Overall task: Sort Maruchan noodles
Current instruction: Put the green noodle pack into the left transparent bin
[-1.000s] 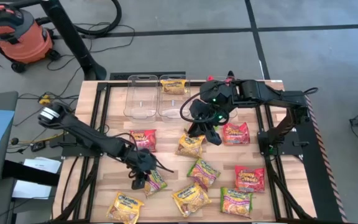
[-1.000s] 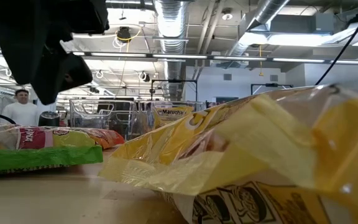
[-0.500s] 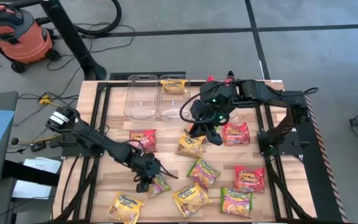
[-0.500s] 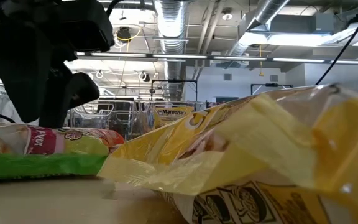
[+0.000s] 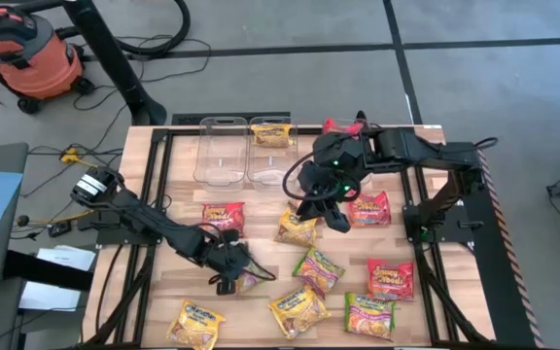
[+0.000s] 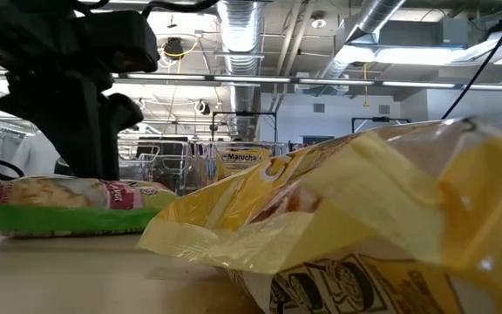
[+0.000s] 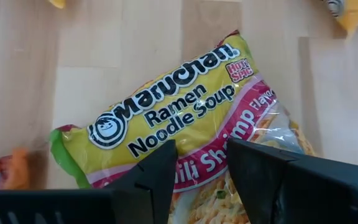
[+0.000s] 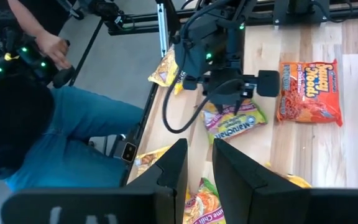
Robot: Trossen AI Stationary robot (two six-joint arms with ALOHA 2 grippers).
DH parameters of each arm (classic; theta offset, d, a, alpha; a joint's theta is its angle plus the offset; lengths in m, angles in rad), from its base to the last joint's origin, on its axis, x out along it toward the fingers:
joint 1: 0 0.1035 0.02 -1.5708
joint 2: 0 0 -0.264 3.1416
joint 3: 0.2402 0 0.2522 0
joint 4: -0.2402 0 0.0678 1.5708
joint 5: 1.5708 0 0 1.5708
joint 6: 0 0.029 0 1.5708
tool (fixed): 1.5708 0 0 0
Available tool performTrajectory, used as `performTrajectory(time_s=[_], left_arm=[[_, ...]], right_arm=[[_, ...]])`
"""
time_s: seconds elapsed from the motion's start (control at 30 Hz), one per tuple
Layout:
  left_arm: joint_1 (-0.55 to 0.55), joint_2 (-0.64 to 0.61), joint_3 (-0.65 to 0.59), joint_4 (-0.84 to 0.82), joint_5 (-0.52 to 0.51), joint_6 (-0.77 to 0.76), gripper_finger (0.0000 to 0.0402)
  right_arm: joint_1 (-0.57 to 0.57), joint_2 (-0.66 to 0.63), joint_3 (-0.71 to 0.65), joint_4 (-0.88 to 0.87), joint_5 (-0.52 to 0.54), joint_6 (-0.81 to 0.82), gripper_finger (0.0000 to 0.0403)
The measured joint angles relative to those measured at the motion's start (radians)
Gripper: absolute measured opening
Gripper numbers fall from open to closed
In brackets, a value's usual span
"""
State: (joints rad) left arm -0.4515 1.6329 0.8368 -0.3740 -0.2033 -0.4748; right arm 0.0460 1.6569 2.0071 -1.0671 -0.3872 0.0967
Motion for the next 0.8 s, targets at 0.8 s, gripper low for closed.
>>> performTrajectory(time_s=[0.8], left_arm=[[0.004,-0.004,-0.008,0.066,-0.034,0.114,0.0001]], right_arm=[[-0.003,0.000,0.000,0.008,0.084,0.000,0.0101]])
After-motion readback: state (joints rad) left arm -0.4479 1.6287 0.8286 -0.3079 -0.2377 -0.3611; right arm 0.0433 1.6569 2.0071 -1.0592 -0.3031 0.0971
